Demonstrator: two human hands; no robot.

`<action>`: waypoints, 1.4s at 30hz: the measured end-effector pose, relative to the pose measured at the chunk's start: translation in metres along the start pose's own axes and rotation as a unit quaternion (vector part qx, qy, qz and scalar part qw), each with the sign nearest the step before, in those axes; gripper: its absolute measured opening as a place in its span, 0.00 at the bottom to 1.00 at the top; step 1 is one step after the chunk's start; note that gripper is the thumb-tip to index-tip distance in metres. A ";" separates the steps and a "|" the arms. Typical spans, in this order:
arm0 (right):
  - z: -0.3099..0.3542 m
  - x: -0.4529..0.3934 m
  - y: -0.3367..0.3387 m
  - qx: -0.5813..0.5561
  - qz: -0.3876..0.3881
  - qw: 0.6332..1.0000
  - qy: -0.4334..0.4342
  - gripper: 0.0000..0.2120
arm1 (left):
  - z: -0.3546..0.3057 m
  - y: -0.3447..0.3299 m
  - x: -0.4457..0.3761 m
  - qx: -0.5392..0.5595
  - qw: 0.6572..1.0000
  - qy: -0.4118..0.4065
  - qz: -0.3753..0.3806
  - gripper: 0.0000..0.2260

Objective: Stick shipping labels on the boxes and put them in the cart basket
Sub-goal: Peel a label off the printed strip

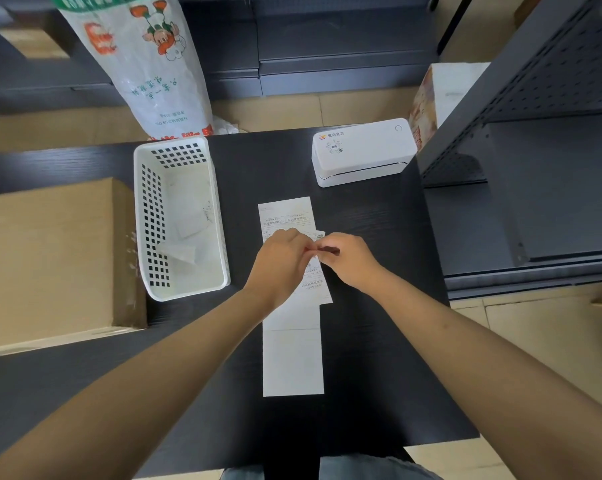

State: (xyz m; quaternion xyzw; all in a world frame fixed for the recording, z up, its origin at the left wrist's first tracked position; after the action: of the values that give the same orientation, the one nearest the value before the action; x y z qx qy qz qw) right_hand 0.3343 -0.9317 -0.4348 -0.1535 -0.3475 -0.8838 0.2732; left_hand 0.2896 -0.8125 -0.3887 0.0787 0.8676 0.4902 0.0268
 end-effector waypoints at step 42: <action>0.027 0.014 0.011 0.006 -0.032 0.996 0.078 0.04 | 0.034 -0.002 -0.006 0.041 0.993 0.100 0.056 0.08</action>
State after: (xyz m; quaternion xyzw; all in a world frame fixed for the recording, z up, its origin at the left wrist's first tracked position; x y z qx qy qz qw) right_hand 0.3319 -0.9248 -0.4029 -0.0715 -0.3355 -0.8992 0.2716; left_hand 0.2996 -0.7858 -0.4085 0.0783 0.8796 0.4602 -0.0909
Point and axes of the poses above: each hand's wrist, its own x-axis away from the middle knuckle, its own y-axis out of the back of the hand, z = x × y, the point moved 6 cm from there along -x, towards the middle knuckle, and after that the axes turned 8 degrees about -y, right-handed, at the moved point
